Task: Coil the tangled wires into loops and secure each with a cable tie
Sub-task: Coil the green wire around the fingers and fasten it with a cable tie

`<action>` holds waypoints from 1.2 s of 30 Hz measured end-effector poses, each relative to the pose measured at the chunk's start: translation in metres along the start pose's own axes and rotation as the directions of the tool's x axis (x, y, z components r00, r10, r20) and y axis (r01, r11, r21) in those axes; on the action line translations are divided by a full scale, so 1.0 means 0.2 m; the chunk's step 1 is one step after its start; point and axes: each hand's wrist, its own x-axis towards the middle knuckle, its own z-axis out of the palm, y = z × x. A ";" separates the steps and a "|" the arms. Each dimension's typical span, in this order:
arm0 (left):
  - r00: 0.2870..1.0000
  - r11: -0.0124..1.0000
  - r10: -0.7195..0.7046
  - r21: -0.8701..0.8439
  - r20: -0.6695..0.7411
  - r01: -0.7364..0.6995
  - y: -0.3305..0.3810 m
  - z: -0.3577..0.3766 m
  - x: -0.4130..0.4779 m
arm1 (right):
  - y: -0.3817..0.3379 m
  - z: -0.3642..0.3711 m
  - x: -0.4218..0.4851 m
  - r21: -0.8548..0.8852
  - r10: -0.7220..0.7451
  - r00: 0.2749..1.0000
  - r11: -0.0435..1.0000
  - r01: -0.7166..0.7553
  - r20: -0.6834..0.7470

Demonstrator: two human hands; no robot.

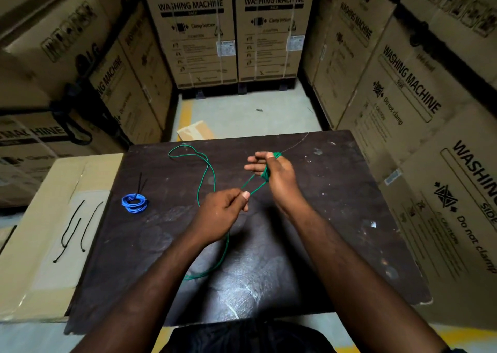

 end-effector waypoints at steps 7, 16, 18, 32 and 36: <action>0.994 0.991 0.062 0.111 0.086 -0.072 0.06 -0.08 -0.02 | 0.16 -0.09 0.01 -0.357 0.001 1.000 0.934 0.000 0.004; 0.995 0.980 0.083 0.184 -0.048 -0.073 0.03 -0.21 0.05 | 0.24 -0.14 -0.15 -0.501 0.296 0.905 0.858 -0.111 0.306; 0.992 0.982 0.049 0.185 -0.116 -0.027 0.02 -0.22 0.08 | 0.22 -0.12 -0.17 -0.468 0.384 0.840 0.865 -0.181 0.384; 0.940 0.943 -0.326 0.043 -0.098 0.331 -0.22 -0.10 0.15 | -0.01 -0.02 -0.25 0.026 0.445 0.699 0.834 -0.552 0.560; 0.949 0.949 -0.314 -0.042 -0.027 0.312 -0.20 -0.02 0.12 | -0.08 0.00 -0.22 0.226 0.358 0.749 0.802 -0.552 0.558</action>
